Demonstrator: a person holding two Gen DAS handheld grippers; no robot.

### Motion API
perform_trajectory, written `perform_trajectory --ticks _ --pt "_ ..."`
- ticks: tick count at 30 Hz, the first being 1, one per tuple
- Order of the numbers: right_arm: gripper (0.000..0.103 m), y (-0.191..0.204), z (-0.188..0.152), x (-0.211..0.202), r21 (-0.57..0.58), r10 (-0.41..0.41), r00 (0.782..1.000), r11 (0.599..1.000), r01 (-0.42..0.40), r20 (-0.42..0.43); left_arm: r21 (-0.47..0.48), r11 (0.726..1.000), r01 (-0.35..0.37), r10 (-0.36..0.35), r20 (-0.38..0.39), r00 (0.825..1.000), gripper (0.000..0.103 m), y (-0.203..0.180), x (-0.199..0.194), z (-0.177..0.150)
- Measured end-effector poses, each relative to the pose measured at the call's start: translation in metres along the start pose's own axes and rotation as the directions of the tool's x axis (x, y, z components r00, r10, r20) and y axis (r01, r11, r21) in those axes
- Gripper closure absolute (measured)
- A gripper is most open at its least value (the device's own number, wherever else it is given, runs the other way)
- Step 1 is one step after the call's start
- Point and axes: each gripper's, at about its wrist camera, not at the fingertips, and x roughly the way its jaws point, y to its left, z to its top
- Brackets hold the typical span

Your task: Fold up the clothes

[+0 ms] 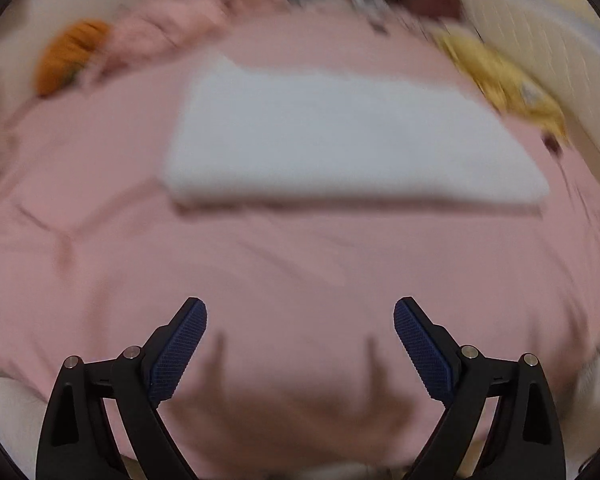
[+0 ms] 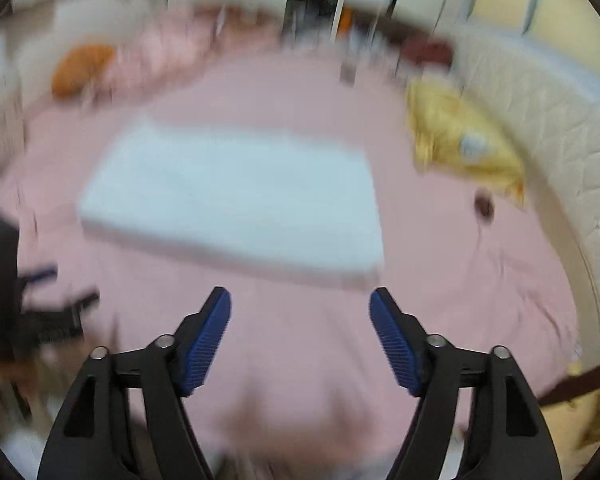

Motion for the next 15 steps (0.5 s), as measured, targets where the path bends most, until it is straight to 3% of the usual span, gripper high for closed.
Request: perform_trajectory --ticks 1,3,8,15 --pt "0.025 0.007 0.002 0.000 0.024 -0.004 0.998 1.000 0.002 0.062 -0.020 1.000 -0.001 0.002 0.026 1.000 0.008 0.005 -0.005 0.001" --pt "0.025 0.018 -0.004 0.009 0.066 -0.028 0.994 0.998 0.021 0.108 -0.065 0.998 0.002 0.003 0.065 0.998 0.008 0.013 -0.012 0.004" --pt "0.025 0.027 -0.028 0.021 0.166 -0.021 0.993 0.986 0.001 0.114 -0.105 0.994 -0.006 0.013 0.060 0.998 0.008 0.020 0.008 0.011" --pt "0.025 0.043 -0.060 0.006 0.141 -0.030 0.988 0.990 0.008 0.155 -0.057 0.998 -0.022 0.026 0.069 0.997 0.008 0.010 0.013 0.009"
